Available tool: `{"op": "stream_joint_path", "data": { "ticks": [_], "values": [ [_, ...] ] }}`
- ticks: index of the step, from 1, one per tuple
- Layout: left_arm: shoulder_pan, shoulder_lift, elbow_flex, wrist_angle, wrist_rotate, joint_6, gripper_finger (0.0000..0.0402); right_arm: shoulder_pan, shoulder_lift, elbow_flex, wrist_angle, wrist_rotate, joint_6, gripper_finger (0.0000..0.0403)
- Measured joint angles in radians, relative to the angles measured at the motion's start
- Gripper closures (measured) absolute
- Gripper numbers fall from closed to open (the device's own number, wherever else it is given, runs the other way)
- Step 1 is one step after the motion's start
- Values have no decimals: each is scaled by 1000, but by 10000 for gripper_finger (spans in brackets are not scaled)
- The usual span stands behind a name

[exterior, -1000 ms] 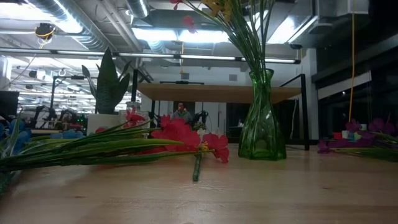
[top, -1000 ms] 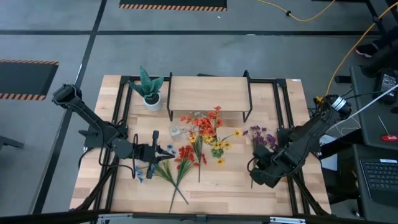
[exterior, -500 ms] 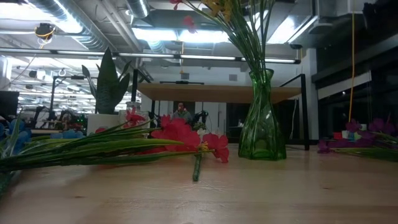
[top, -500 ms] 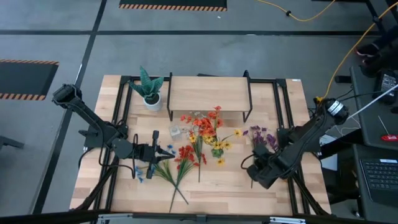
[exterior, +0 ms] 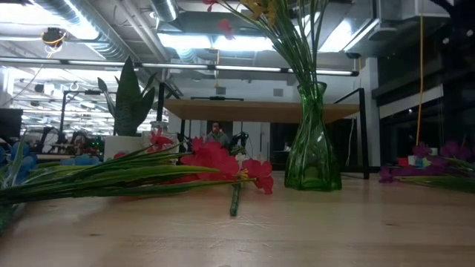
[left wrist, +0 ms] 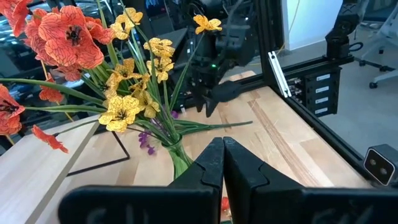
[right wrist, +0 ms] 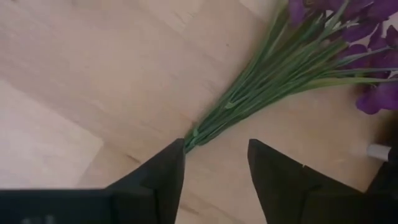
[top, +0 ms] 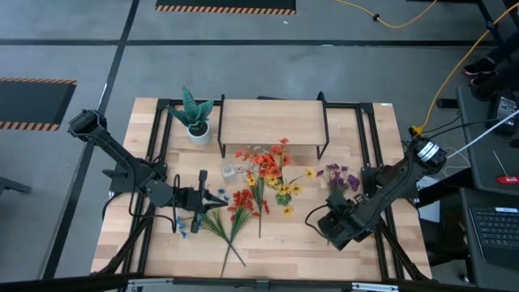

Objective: Pick and place flowers into a vace then onto a shelf
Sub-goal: Put the purple flowers into the green vase

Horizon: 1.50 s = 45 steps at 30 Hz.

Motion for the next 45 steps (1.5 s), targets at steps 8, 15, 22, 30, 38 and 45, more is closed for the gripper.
{"op": "stream_joint_path", "data": {
  "ticks": [8,15,22,30,38,45],
  "values": [
    [0,0,0,0,0,-6,398,-15,62,-1,-18,-1,36,225],
    [0,0,0,0,3,-33,398,-50,51,-89,115,0,47,226],
    [0,0,0,-1,3,-45,398,-56,49,-157,184,5,103,226],
    [0,0,0,-2,3,-45,398,-78,48,-163,180,23,103,226],
    [0,0,0,-2,3,-45,398,-113,49,-164,165,23,69,226],
    [0,0,0,-2,3,-47,398,-116,50,-164,171,26,69,254]
  ]
}}
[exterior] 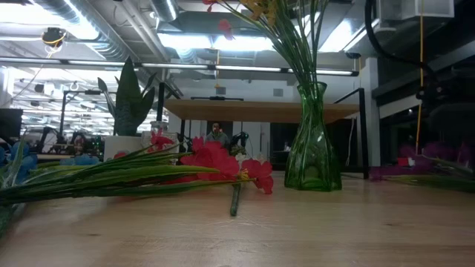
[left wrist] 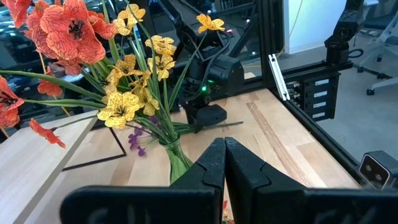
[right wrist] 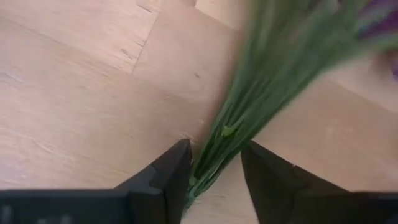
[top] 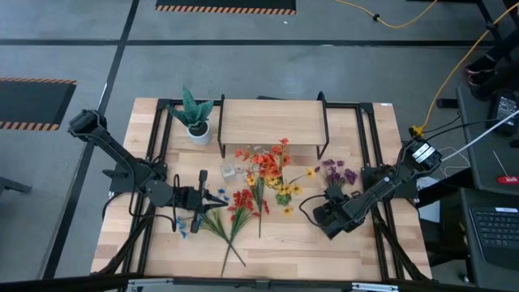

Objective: Pick and place flowers into a vace then onto a shelf
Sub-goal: Put the purple flowers into the green vase

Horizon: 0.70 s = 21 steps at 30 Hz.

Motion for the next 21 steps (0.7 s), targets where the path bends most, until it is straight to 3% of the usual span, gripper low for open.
{"op": "stream_joint_path", "data": {
  "ticks": [8,15,21],
  "values": [
    [0,0,0,0,0,-6,398,-1,1,-1,-8,-10,-8,384],
    [0,0,0,-1,0,-19,398,2,-12,11,-68,-43,-26,388],
    [0,0,0,-2,0,-31,398,22,-150,34,-115,51,-49,395]
  ]
}}
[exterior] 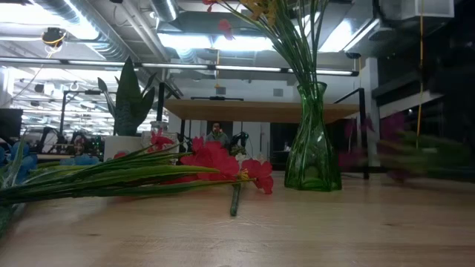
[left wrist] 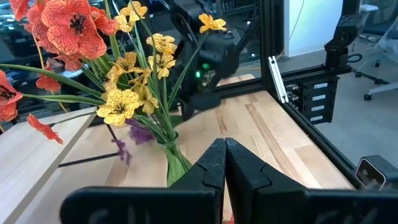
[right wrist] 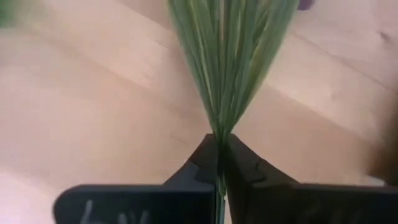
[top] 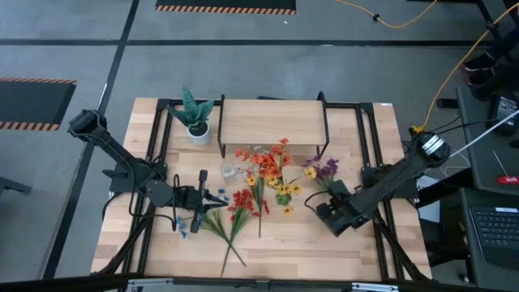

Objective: Pick and place flowers into a vace then onto a shelf
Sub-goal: Put the purple flowers into the green vase

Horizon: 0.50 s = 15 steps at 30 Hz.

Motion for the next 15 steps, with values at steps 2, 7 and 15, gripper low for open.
{"op": "stream_joint_path", "data": {
  "ticks": [2,7,15],
  "values": [
    [0,0,0,0,0,0,398,11,-55,2,5,46,-3,396],
    [0,0,0,-1,0,0,398,43,-154,2,23,167,-49,398],
    [0,0,0,-4,1,-31,398,87,-226,2,72,260,-183,401]
  ]
}}
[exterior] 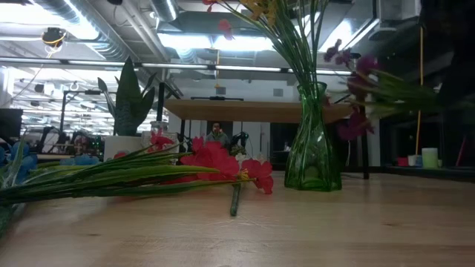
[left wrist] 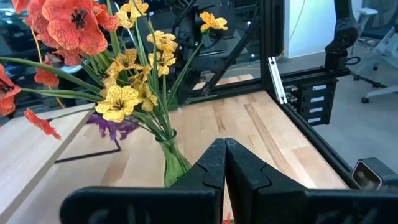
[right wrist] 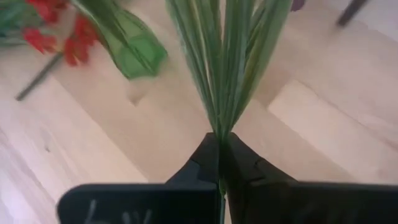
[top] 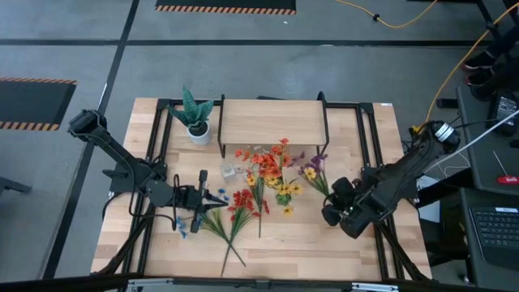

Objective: Pick and place flowers into a vace then onto a shelf
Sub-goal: Put the purple flowers into the green vase

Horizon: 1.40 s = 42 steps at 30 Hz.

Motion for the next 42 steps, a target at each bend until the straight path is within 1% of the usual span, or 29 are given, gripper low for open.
{"op": "stream_joint_path", "data": {
  "ticks": [4,7,10,12,16,18,19,22,24,28,30,32,34,38,42],
  "values": [
    [0,0,0,0,0,-9,398,13,-30,0,3,112,-9,401],
    [0,0,0,0,0,-11,398,13,-67,0,3,183,-53,401],
    [0,0,0,0,0,-17,398,13,-108,0,35,293,-117,401],
    [0,0,0,0,0,-21,398,13,-138,1,101,372,-208,401],
    [0,0,0,0,0,-20,398,10,-185,2,254,535,-484,401],
    [0,0,0,0,0,-24,398,-5,-207,2,328,577,-613,401],
    [0,0,0,0,0,-30,398,-14,-215,2,364,580,-672,401],
    [0,0,0,0,0,-43,398,-55,-222,-2,479,557,-840,401],
    [0,0,0,0,0,-45,398,-94,-223,-2,537,478,-943,401],
    [0,0,0,0,0,-45,398,-187,-223,-3,614,294,-1090,400],
    [0,0,0,0,0,-45,398,-233,-223,-6,644,236,-1135,401],
    [0,0,0,0,0,-45,398,-269,-227,-36,720,215,-1195,401],
    [0,0,0,0,0,-46,398,-297,-244,-93,834,194,-1256,401],
    [0,0,0,0,0,-49,398,-332,-298,-234,1133,110,-1408,401],
    [0,0,0,1,0,-48,398,-339,-333,-358,1411,91,-1527,401]
  ]
}}
